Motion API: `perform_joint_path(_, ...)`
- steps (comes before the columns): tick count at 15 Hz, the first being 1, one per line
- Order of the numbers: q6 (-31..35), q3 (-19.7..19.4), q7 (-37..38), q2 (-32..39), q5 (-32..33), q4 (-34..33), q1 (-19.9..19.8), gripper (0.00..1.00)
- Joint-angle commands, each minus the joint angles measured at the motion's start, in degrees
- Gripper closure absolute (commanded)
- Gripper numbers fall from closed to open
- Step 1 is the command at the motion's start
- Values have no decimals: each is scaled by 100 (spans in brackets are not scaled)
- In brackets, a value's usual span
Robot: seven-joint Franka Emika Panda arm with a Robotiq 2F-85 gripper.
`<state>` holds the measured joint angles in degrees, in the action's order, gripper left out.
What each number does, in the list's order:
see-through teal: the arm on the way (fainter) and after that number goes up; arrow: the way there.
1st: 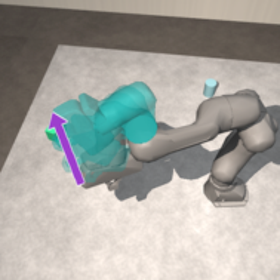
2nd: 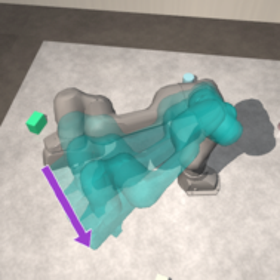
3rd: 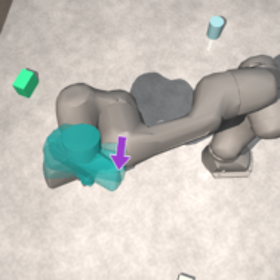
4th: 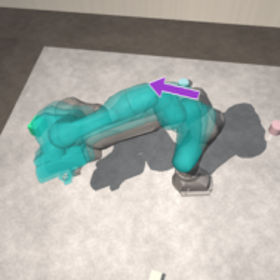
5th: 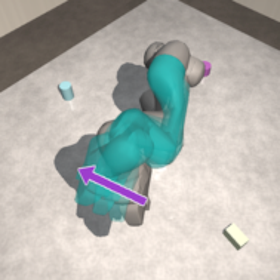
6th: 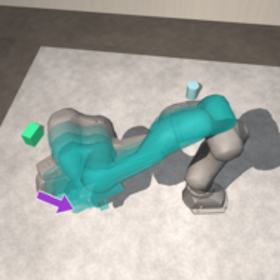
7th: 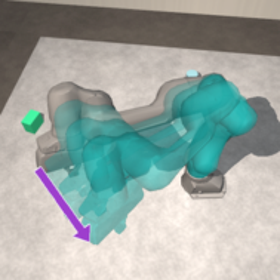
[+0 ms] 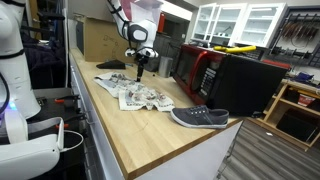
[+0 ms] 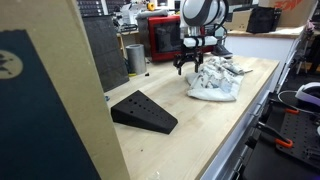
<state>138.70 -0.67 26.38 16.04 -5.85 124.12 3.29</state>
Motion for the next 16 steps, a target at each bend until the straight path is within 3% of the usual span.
perform_joint_path(1, -566, -151, 35, -21, 72, -217, -22, 0)
perform_joint_path(10, -1254, -113, 1, 57, -200, -366, -79, 0)
perform_joint_path(11, -1257, -116, 1, 66, -217, -378, -81, 25)
perform_joint_path(12, -1258, -121, -4, 73, -226, -394, -85, 26)
perform_joint_path(16, -1264, -133, -59, 42, -271, -423, -123, 58)
